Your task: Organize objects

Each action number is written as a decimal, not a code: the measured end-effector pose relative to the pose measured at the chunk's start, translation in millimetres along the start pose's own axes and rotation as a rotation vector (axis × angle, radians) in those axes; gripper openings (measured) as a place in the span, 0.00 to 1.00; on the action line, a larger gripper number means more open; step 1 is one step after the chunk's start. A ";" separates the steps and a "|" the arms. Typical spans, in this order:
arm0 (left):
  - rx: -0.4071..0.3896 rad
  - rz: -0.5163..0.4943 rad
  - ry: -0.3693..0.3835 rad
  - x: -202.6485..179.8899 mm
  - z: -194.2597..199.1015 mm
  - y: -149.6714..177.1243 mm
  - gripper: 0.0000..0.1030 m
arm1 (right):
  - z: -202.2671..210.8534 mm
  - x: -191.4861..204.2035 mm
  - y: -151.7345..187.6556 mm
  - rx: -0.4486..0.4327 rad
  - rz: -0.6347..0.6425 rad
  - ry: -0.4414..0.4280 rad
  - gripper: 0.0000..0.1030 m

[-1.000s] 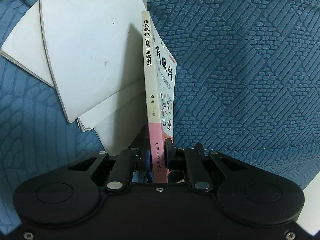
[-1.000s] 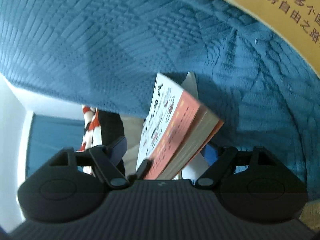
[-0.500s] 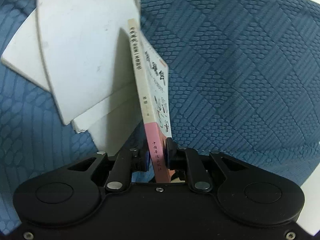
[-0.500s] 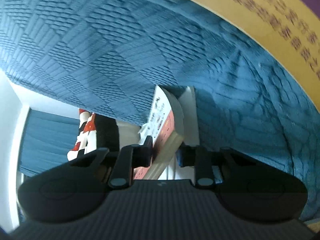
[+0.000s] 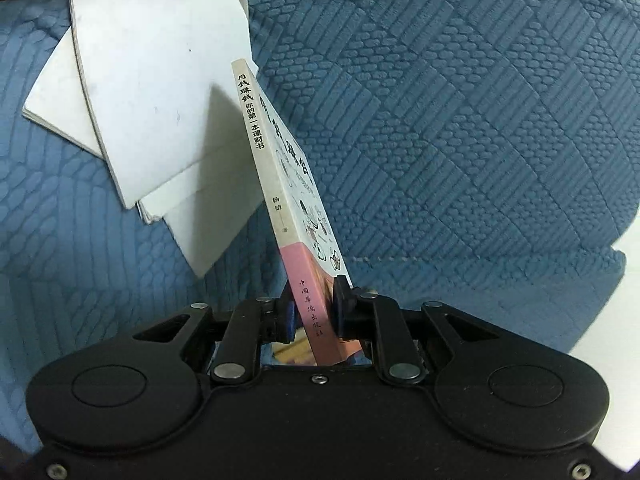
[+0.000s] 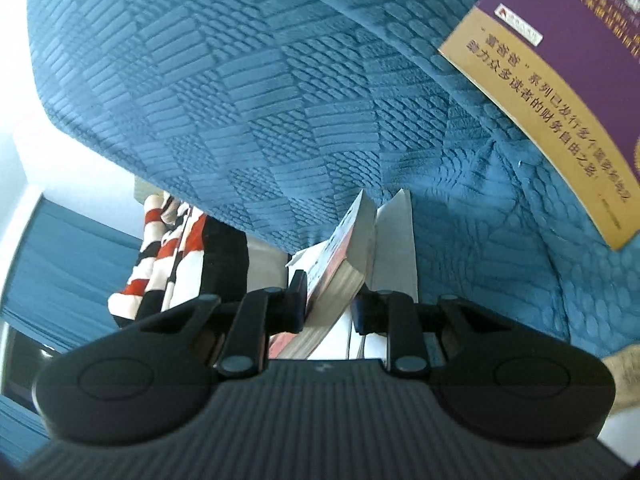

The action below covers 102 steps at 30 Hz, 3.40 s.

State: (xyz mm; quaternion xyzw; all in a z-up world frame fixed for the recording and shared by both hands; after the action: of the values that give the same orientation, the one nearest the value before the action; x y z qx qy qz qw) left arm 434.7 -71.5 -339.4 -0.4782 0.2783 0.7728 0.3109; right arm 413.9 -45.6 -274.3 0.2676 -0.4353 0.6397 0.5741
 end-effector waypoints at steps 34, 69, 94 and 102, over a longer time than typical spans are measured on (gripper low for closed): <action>0.309 -0.275 0.056 -135.5 48.3 133.0 0.18 | 203.9 100.2 57.2 -0.226 0.025 0.088 0.27; 0.510 -0.416 -0.246 26.9 -21.9 214.5 0.23 | 205.4 -63.2 168.3 -0.216 -0.152 0.280 0.27; 0.406 -0.647 -0.561 23.1 -1.5 226.5 0.57 | 222.0 -85.3 193.2 -0.088 -0.170 0.544 0.40; 0.290 -0.829 -0.549 -37.4 28.9 242.3 0.57 | 256.6 -26.1 170.4 -0.200 0.031 0.578 0.40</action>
State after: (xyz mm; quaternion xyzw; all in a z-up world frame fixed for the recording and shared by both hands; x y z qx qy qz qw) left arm 250.5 -216.3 -261.9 -0.2799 0.0779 0.6351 0.7157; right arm 213.8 -274.0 -216.3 0.0101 -0.3188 0.6520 0.6879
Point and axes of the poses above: each gripper's, at about its wrist camera, not at the fingertips, and z roughly against the way its jaws point, x to its left, y to its underside, the point moved 8 cm from there along -z, roughly the way its jaws point, and after that the axes turned 10 degrees about x, right-handed, at the moved point
